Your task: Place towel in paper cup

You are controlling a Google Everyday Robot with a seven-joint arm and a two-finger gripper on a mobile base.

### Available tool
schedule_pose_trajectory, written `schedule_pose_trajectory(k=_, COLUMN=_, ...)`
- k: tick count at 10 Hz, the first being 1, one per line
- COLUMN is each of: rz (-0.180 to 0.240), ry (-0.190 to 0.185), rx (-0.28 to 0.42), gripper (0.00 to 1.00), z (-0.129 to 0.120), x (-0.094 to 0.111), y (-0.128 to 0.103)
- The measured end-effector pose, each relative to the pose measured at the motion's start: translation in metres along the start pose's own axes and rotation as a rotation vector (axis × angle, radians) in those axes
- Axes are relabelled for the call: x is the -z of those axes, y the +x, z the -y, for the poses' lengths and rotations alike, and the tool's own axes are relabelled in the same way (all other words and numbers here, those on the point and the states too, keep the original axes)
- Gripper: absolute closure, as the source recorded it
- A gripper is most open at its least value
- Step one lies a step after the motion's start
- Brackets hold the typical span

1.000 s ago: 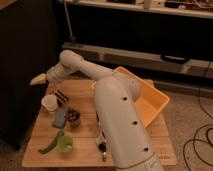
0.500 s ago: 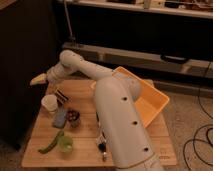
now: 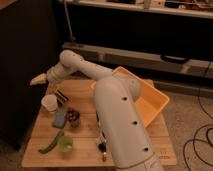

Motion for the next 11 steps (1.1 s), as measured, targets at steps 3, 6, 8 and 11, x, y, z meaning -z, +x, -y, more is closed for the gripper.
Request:
schedule_pose_trajectory(k=3, rz=0.029, ry=0.04, rx=-0.017, gripper=0.2, z=-0.001, x=0.015, y=0.001)
schedule_pose_trajectory(k=6, rz=0.138, ry=0.105, rx=-0.04, gripper=0.2, z=-0.004, x=0.08, y=0.021)
schedule_pose_trajectory(k=8, rz=0.246, ry=0.15, rx=-0.069, gripper=0.2, z=-0.003, x=0.142, y=0.054)
schedule_pose_trajectory(k=11, rz=0.362, ry=0.186, rx=-0.105, gripper=0.2, z=0.003, x=0.194, y=0.097)
